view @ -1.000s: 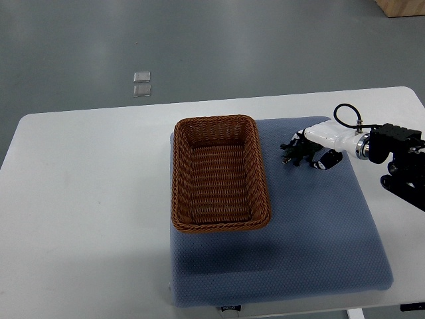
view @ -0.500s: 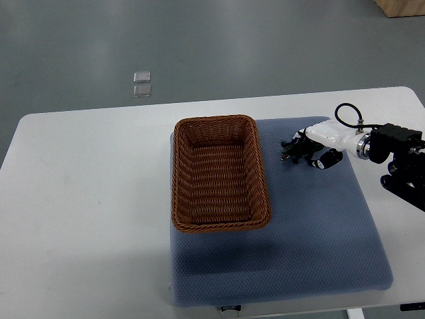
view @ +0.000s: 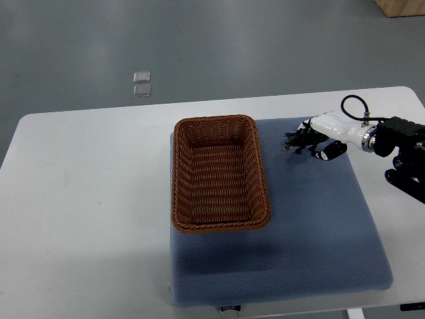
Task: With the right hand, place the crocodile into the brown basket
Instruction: 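Lift the crocodile and carry it over the wicker basket, then lower the crocodile into the basket and open the right hand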
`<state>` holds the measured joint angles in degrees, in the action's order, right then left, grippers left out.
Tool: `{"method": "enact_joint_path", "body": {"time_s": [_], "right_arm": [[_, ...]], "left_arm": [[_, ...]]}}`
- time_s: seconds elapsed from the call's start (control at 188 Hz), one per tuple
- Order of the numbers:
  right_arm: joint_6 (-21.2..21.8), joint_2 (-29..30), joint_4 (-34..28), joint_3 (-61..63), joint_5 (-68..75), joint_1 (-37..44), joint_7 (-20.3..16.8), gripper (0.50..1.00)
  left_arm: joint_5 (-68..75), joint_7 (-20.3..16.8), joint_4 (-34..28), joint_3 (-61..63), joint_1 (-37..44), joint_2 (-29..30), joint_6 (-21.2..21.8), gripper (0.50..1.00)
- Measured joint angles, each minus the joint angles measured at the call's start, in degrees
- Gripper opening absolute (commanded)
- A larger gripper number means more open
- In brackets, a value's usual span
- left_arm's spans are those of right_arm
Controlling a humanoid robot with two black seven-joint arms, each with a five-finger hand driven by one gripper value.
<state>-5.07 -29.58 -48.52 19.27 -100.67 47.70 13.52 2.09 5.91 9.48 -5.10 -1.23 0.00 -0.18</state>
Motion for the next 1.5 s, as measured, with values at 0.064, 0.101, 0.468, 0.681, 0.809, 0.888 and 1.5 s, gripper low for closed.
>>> {"method": "enact_joint_path", "body": {"time_s": [0.064, 0.101, 0.468, 0.681, 0.809, 0.888, 1.5], "right_arm": [[-0.5, -0.4, -0.2, 0.2, 0.4, 1.0, 0.1, 0.5], [-0.5, -0.4, -0.4, 0.3, 0.6, 1.7, 0.2, 0.5], [-0.6, 1.3, -8.2, 0.7, 1.9, 10.7, 1.0, 0.5], [-0.6, 6.9, -9.7, 0.1, 1.7, 12.6, 2.5, 0.5], [-0.5, 8.8, -11.2, -0.4, 1.4, 12.2, 3.0, 0.5], [-0.4, 10.1, -11.6, -2.0, 1.2, 11.5, 3.1, 0.5], [-0.6, 11.0, -10.9, -5.9, 0.6, 6.4, 3.5, 0.77]], "left_arm": [[0.0, 0.0, 0.0, 0.0, 0.0, 0.0, 0.0, 1.0], [0.0, 0.0, 0.0, 0.0, 0.0, 0.0, 0.0, 1.0], [0.0, 0.0, 0.0, 0.0, 0.0, 0.0, 0.0, 1.0], [0.0, 0.0, 0.0, 0.0, 0.0, 0.0, 0.0, 1.0], [0.0, 0.0, 0.0, 0.0, 0.0, 0.0, 0.0, 1.0], [0.0, 0.0, 0.0, 0.0, 0.0, 0.0, 0.0, 1.0], [0.0, 0.0, 0.0, 0.0, 0.0, 0.0, 0.0, 1.0]]}}
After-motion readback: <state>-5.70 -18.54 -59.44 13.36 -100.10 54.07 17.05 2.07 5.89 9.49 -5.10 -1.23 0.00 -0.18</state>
